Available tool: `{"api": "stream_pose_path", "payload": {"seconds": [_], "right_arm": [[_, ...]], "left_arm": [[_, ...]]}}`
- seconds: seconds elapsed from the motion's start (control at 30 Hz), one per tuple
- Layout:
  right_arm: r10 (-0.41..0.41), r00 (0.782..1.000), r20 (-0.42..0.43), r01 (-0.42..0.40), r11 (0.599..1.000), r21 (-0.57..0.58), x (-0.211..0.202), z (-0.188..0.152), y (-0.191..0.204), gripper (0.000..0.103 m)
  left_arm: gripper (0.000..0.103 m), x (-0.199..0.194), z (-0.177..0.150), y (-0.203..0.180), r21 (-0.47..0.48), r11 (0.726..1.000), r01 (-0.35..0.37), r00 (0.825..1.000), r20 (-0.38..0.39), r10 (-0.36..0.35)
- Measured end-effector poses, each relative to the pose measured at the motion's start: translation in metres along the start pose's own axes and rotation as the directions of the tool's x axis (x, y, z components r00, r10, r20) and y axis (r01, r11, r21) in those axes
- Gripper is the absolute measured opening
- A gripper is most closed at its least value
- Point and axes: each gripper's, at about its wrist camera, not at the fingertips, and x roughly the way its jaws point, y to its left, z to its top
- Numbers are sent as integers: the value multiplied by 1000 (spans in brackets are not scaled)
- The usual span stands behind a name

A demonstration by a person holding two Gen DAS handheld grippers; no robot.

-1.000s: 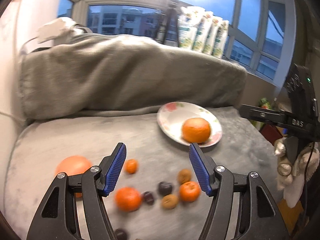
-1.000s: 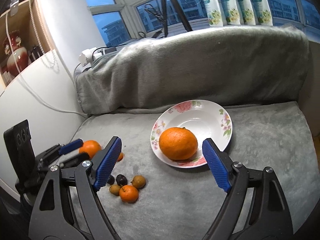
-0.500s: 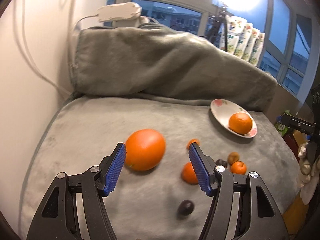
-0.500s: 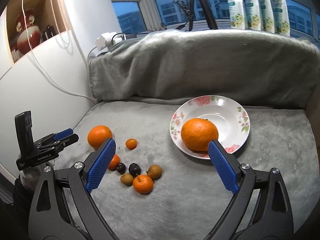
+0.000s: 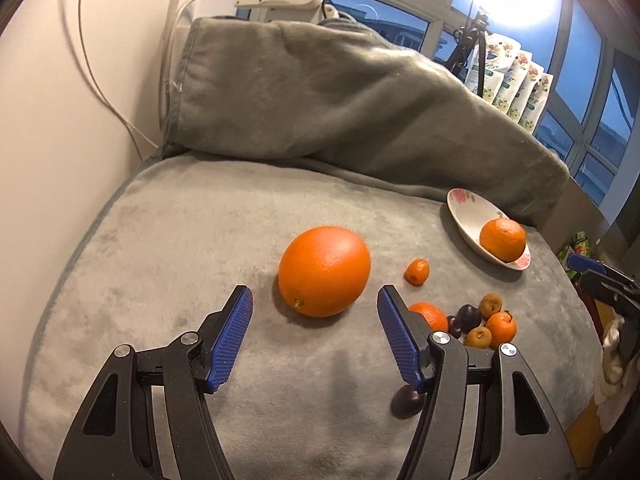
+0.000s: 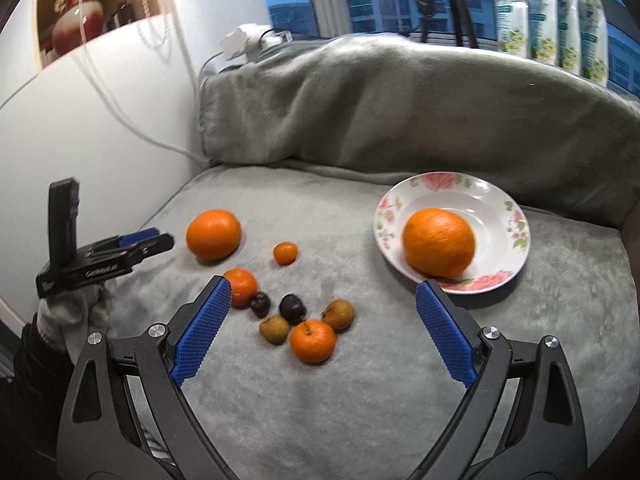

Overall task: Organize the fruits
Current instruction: 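Move the right tool back toward the large smooth orange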

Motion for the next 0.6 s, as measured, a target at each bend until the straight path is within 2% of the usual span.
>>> {"api": "stream_pose_path", "payload": {"seconds": [0.27, 0.43, 0.6], "right_arm": [[31, 998, -57, -35, 997, -73, 25, 9, 26, 96], [61, 993, -102, -70, 994, -84, 49, 21, 36, 96], [117, 978, -171, -128, 990, -54, 82, 39, 46, 96]], "left_arm": [[65, 9, -6, 9, -17, 1000, 13, 1000, -22, -13], [65, 15, -7, 13, -19, 1000, 21, 999, -40, -22], [65, 20, -5, 12, -6, 999, 43, 998, -49, -43]]}}
